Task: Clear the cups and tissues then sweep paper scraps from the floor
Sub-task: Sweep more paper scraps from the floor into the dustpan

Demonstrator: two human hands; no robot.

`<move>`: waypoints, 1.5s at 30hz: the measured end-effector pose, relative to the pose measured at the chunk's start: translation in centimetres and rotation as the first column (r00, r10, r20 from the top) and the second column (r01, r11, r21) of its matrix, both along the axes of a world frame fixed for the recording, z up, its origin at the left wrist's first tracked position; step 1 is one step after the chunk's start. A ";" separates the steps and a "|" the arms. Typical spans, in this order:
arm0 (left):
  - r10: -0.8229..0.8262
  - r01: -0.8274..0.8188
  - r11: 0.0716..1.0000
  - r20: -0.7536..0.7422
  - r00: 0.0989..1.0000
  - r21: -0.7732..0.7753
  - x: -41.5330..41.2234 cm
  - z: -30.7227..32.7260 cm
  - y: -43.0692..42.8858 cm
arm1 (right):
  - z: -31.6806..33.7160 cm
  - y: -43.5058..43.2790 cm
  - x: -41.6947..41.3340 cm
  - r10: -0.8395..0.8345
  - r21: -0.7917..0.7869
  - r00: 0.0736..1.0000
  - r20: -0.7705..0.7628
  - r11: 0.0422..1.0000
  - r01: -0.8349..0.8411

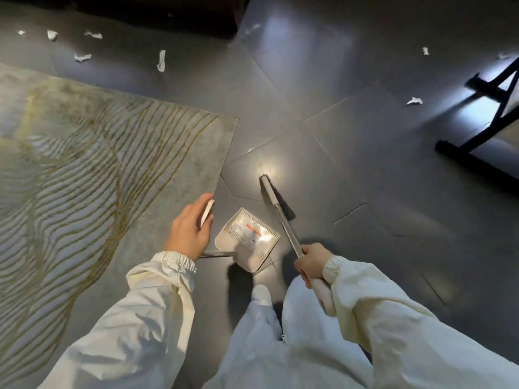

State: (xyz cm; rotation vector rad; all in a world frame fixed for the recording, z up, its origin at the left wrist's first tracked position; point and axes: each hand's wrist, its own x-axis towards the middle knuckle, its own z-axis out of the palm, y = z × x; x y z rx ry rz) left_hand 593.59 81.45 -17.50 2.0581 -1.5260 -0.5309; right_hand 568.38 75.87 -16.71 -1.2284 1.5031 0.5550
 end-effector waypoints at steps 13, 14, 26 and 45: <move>0.012 -0.012 1.000 0.000 1.000 0.001 0.5 0.1 0.8 | 8.3 -0.5 -0.4 -0.218 0.132 0.962 0.165 0.971 0.197; 0.019 -0.019 1.000 -0.001 1.000 0.011 0.7 0.1 0.9 | 8.4 -0.5 -0.1 -0.180 0.097 0.971 0.159 0.981 0.166; 0.287 -0.291 0.955 -0.077 0.955 -0.048 2.3 0.6 -3.4 | 6.4 -12.5 3.6 -0.145 -0.100 0.974 0.172 0.981 0.164; 0.447 -0.443 0.894 -0.109 0.888 0.061 4.7 0.9 -29.4 | 0.8 -36.3 10.4 0.183 -0.019 0.981 0.061 0.983 -0.182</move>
